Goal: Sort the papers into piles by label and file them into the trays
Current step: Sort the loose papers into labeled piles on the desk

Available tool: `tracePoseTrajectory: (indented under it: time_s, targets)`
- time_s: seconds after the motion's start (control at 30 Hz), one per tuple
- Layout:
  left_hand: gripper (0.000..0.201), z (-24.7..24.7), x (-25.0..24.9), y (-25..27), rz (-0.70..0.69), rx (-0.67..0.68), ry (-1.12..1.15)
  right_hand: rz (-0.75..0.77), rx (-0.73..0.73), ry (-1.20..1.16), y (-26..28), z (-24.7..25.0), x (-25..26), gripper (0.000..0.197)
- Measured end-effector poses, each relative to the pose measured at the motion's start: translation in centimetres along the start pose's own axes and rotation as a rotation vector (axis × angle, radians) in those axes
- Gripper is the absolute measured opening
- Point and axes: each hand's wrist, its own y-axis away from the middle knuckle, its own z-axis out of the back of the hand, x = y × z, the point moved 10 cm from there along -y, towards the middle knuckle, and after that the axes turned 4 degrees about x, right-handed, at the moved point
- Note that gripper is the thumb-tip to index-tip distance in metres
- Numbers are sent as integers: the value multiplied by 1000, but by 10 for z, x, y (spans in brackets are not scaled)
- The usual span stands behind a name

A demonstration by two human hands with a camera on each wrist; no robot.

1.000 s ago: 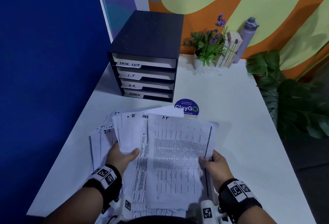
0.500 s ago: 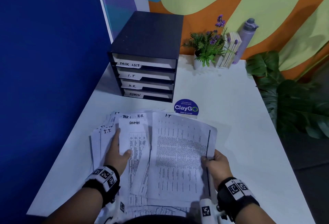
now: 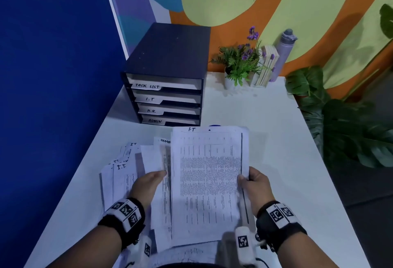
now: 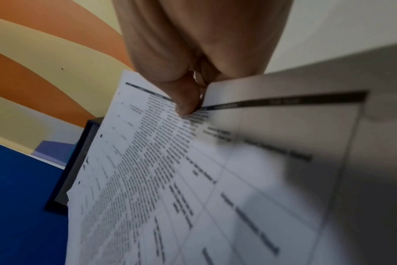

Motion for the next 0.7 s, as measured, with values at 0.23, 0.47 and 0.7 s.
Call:
tracePoseTrajectory:
  time_s: [0.23, 0.47, 0.7]
  targets:
    - [25, -11, -39, -1, -88, -79, -28, 23, 55, -24, -3, -8, 21, 27]
    - [29, -25, -48, -9, -55, -59, -113, 51, 123, 53, -8, -11, 25, 38]
    - [25, -24, -67, -16, -97, -210, -52, -101, 331, 113, -18, -16, -5, 66]
